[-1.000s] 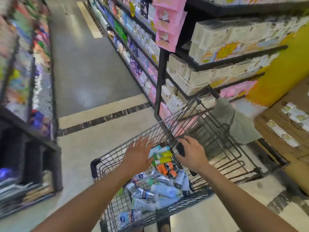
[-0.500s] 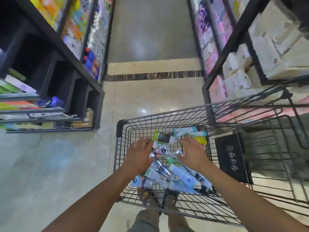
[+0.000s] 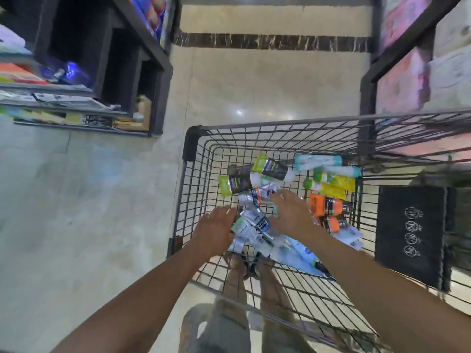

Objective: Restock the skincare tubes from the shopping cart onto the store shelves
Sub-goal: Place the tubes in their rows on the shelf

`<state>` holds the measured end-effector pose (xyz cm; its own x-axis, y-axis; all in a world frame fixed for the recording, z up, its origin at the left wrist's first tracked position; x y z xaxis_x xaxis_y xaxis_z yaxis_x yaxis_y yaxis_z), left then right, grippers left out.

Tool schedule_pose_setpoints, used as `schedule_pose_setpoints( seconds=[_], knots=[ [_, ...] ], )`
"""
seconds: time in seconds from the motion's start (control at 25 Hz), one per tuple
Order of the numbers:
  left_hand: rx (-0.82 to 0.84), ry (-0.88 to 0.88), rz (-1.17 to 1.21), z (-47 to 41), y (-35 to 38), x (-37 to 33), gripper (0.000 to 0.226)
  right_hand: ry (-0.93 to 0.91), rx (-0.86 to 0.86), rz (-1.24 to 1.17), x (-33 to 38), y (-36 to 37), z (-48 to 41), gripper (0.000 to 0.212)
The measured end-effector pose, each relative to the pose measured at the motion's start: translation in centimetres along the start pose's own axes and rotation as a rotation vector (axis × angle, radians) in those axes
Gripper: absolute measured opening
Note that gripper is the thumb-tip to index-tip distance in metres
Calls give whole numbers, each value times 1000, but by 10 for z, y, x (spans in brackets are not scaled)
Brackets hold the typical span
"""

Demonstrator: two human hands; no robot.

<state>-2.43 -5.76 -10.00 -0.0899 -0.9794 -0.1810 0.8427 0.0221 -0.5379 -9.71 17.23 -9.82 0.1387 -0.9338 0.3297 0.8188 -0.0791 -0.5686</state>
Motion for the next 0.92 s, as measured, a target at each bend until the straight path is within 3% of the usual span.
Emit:
schedule_pose_setpoints(
  seconds=[0.2,0.28,0.64,0.8,0.92],
  knots=[
    [93,-50,8,-32,27,15,70,-22,-11,122,14,26,-56,71],
    [157,-71,-21,-38,36,19,56,-8,-45,156,16,33,-70,68],
    [234,-74,-365,-53,53,23,35,12,-149,181,5,53,-94,66],
    [332,-71,-263,-51,47,24,27,22,-112,272,4,55,-89,70],
    [291,-39,-231,-42,43,23,28,14,-90,275,4,53,-74,60]
  ],
)
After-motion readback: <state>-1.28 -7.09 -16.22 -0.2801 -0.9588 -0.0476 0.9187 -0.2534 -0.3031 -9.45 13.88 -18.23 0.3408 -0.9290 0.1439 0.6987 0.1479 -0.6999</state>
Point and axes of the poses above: each hand's wrist, its own z-axis away from the middle knuckle, its own y-axis out of the palm, x = y × z, the point moved 1 cm from there along -z, towards the middle knuckle, and after that the axes turned 13 degrees about x, right-handed, at the moved point
